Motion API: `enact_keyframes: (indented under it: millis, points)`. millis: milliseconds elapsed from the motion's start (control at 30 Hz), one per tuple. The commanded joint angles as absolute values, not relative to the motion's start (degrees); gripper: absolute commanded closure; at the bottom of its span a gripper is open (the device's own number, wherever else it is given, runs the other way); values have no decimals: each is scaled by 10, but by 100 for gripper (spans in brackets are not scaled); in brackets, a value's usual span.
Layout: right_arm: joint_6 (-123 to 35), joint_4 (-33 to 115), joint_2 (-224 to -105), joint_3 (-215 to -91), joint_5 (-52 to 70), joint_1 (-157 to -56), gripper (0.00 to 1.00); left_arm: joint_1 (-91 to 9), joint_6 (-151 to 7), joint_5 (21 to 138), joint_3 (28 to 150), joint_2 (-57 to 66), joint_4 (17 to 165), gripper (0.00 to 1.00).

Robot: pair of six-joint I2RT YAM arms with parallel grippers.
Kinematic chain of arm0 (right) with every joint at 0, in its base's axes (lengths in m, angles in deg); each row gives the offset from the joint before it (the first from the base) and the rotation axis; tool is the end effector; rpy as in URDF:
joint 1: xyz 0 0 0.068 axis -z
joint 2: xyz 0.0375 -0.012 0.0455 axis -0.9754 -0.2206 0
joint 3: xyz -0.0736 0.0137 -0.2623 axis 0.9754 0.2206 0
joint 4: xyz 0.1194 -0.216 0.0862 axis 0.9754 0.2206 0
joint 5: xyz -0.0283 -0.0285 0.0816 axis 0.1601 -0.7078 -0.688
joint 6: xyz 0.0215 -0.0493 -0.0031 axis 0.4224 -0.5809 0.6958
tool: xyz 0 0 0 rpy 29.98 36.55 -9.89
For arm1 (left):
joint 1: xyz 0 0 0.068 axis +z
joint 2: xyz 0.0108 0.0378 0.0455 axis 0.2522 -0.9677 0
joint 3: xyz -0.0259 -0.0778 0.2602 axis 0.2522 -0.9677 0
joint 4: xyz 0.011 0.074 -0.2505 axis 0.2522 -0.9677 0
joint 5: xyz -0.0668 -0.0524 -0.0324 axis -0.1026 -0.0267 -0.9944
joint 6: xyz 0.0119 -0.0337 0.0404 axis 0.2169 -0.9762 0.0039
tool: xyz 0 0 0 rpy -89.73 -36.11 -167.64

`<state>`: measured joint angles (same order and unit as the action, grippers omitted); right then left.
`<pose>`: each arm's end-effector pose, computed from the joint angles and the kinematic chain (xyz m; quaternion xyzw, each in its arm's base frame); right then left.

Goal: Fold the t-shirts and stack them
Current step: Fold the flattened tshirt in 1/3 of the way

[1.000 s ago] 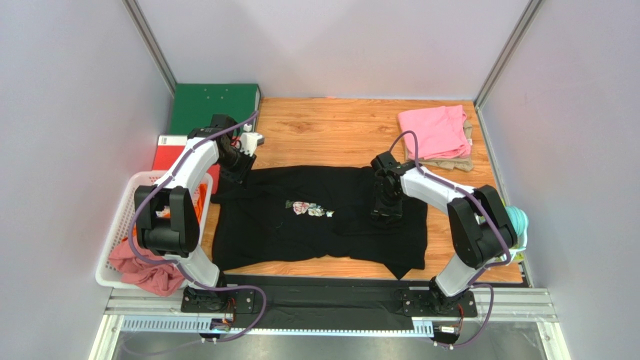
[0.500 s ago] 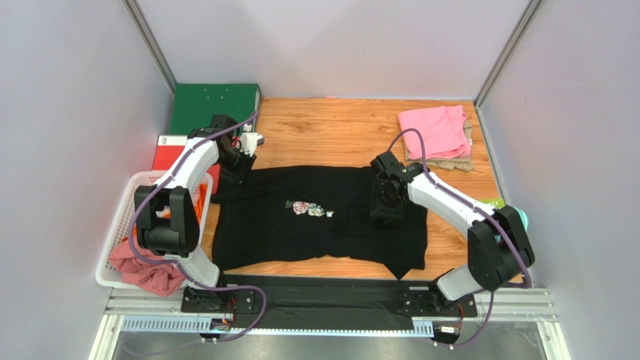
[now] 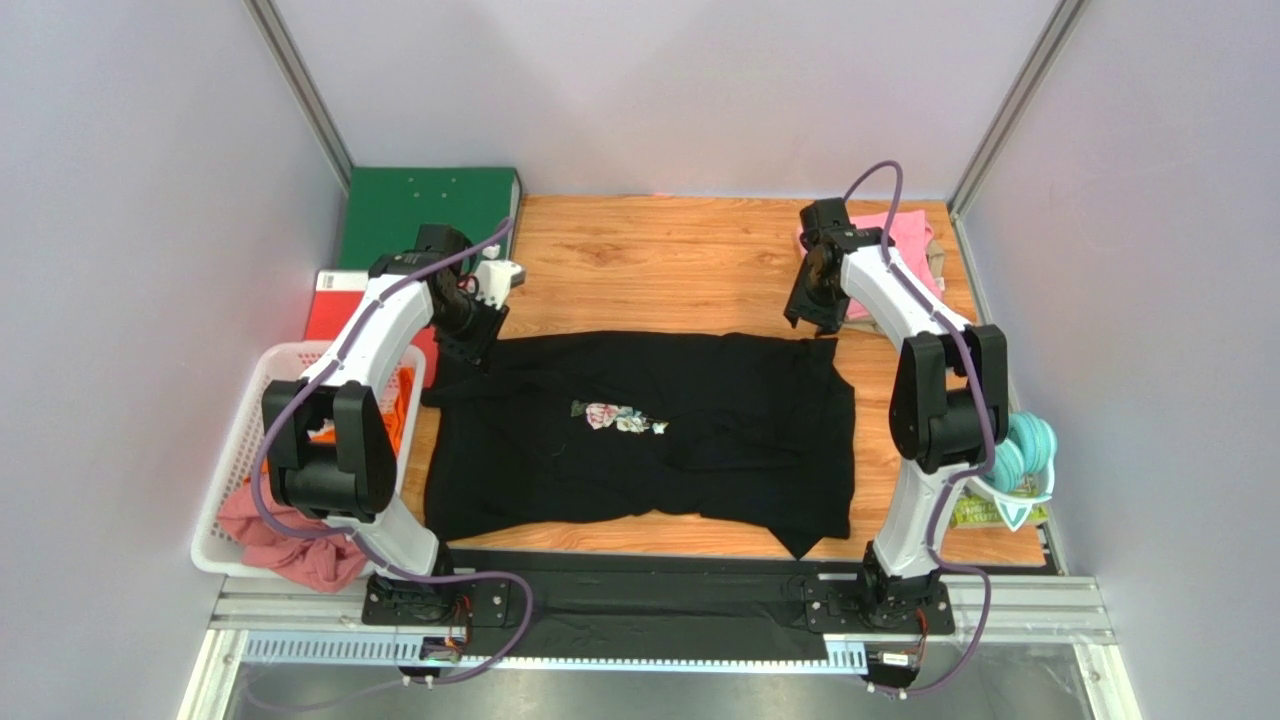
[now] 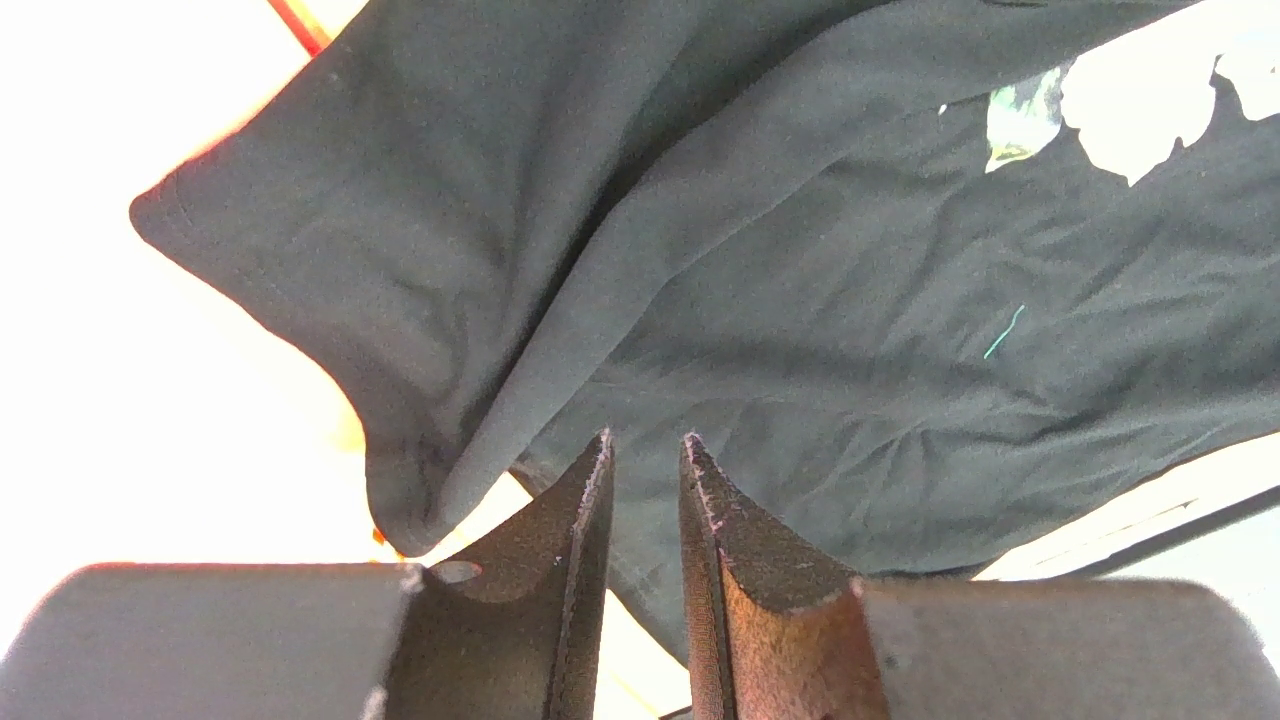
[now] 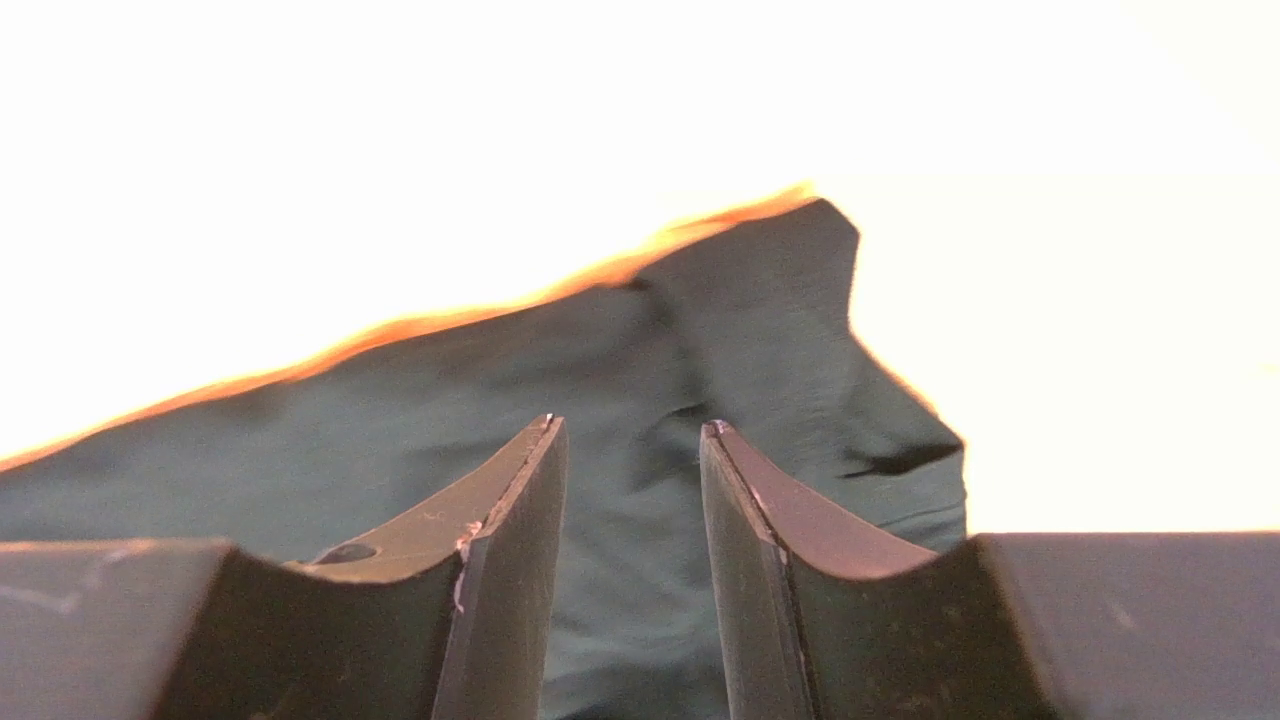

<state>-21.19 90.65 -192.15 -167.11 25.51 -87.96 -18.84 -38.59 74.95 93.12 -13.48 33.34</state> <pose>0.3884 0.0678 0.2395 0.1738 0.9650 -0.0107 0.1959 0.3190 -0.0316 0.2567 0.2340 0.9547 -0.0885 0.1609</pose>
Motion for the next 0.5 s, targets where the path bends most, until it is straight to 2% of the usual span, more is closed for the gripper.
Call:
enact_keyframes:
  millis: [0,200,467]
  points:
    - [-232,929,-1940,-1676,281,-872,57,-181,-368,749,941,-104,327,71]
    - [-232,924,-1925,-1632,292,-858,53,-181,-368,746,940,-102,325,71]
    - [-223,904,-1934,-1608,248,-807,49,-181,-367,746,937,-98,322,71]
